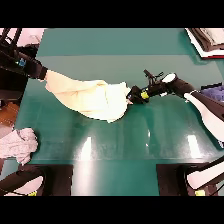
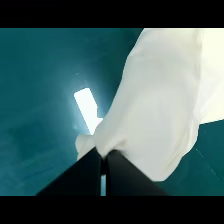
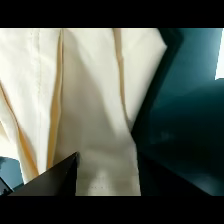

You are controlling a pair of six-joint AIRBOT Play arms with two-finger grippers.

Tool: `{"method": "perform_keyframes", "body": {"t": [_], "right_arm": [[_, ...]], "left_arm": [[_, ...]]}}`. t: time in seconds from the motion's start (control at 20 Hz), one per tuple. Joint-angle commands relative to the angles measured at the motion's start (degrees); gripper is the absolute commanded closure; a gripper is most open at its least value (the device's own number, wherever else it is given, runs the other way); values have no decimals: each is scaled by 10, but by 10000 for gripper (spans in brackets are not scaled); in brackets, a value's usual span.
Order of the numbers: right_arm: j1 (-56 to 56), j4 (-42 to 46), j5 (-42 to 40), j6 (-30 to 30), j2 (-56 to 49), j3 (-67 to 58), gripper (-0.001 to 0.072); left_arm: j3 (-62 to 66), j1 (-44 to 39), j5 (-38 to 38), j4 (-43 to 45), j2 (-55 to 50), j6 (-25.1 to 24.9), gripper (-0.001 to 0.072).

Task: Fold the shirts.

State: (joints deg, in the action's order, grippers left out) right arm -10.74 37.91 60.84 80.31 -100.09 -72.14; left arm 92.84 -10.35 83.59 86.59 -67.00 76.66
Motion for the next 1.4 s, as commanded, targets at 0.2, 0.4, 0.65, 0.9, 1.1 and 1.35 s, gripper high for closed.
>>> {"method": "perform_keyframes", "body": {"t": [0.2,0.4,0.65,0.9,1.1,1.35], "right_arm": [[2,-2,29,-13,-2,-10,692],[25,0,7,-13,75,-10,694],[83,42,-14,-17,214,-11,696],[144,42,-59,-50,350,-84,696],[181,43,-78,-73,415,-224,696],[235,43,-79,-85,467,-365,696]], "left_arm": [[0,0,5,-2,0,0,684],[1,0,-12,23,2,-1,684],[35,0,-71,38,2,14,684],[193,0,-101,38,2,16,684],[304,0,-109,19,21,16,684],[304,0,-157,-35,98,16,684]]}}
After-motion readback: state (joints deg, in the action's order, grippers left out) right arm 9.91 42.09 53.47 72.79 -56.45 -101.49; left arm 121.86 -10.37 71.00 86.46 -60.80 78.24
